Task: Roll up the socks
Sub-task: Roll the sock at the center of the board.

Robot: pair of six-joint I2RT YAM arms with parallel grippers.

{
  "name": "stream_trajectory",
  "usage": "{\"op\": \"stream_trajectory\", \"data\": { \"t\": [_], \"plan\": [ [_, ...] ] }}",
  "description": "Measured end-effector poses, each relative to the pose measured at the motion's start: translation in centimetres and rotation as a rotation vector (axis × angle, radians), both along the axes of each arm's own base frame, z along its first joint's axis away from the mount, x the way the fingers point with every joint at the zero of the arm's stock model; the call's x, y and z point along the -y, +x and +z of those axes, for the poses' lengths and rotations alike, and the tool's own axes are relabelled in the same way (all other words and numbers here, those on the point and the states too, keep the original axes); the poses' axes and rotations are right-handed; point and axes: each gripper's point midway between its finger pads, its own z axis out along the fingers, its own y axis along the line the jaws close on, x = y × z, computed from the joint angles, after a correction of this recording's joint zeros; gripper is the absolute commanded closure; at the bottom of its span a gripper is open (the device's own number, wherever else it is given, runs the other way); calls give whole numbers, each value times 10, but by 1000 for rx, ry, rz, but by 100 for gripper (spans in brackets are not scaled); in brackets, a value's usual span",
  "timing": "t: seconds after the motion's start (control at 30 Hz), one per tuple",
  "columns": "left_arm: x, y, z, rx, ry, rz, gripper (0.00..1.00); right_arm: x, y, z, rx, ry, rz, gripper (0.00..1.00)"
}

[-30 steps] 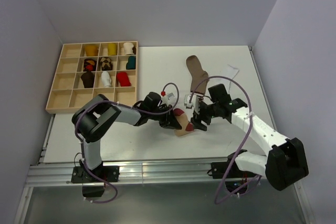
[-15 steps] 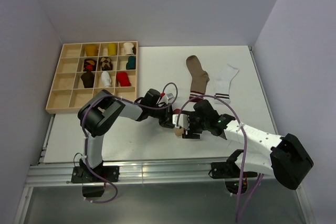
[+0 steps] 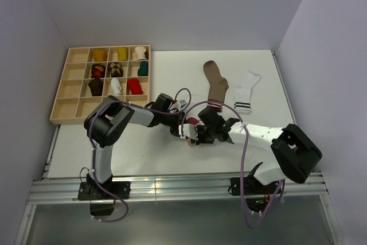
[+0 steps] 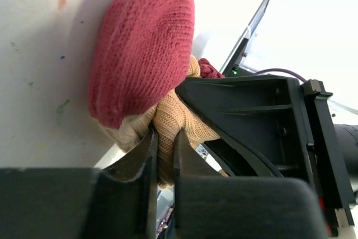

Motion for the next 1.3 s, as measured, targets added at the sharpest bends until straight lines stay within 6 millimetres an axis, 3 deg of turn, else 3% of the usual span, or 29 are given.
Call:
{"op": "stream_trajectory", "data": {
  "t": [0.13,0.23,0.47,0.77,0.9,1.07,1.3],
  "plan": [
    [-4,5,2,56,40,18,66,0,2,1,-51,-33,-2,87],
    [-8,15,8,149,83,61,59,-1,6,3,-127,-51,-8,88],
    [-33,37,28,355,156,229,59,6,16,7,-380,-71,-18,87],
    [-82,29,53,656,193,435,53,15,15,6,-770,-102,-41,86],
    [-66,13,65,851,194,357,50,17,7,6,-904,-135,-49,86],
    [-33,-12,63,1031,196,154,48,17,-2,6,-1017,-165,-66,86],
    [-14,-1,54,1135,213,48,46,17,-3,8,-1057,-182,-86,85]
  ]
}}
